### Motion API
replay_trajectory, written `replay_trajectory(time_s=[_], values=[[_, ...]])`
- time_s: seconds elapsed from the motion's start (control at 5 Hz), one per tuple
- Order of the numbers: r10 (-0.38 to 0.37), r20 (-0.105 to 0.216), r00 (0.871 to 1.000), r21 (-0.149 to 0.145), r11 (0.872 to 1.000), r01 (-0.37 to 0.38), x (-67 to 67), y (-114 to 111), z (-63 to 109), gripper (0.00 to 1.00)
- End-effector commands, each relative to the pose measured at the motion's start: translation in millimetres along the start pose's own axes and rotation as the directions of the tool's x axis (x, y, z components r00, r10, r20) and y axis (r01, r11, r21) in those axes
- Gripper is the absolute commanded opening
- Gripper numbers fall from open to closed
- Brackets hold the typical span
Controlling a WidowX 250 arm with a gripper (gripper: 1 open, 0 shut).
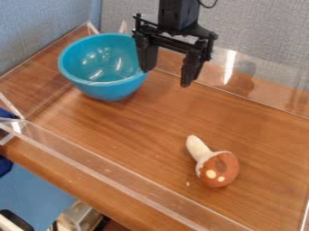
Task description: Put the mushroom in the blue bowl
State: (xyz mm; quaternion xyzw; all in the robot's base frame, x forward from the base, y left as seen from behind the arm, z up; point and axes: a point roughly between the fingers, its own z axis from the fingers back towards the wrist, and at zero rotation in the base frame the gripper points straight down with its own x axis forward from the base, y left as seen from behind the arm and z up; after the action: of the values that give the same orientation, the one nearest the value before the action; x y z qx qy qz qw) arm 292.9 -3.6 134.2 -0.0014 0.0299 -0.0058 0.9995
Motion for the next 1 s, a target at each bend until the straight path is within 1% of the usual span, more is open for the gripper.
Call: replay_trajectory(time_s=[0.0, 0.2, 0.4, 0.6, 0.8], values=[[0.004, -0.012, 1.0, -0.001, 1.0, -0.004, -2.9, -3, -5.5, 1.0], [-0.005, -0.007, 1.0, -0.015, 1.0, 0.005, -15.4, -24, -17.3, 1.0], [-0.035, 0.007, 0.999, -0.014, 0.999, 0.035, -27.9, -55, -27.2, 1.0], [-0.049, 0.017, 0.999, -0.001, 0.999, 0.049, -30.3, -80, -34.4, 1.0], [-0.027, 0.029, 0.999, 0.013, 1.0, 0.027, -28.2, -82, -42.7, 1.0]])
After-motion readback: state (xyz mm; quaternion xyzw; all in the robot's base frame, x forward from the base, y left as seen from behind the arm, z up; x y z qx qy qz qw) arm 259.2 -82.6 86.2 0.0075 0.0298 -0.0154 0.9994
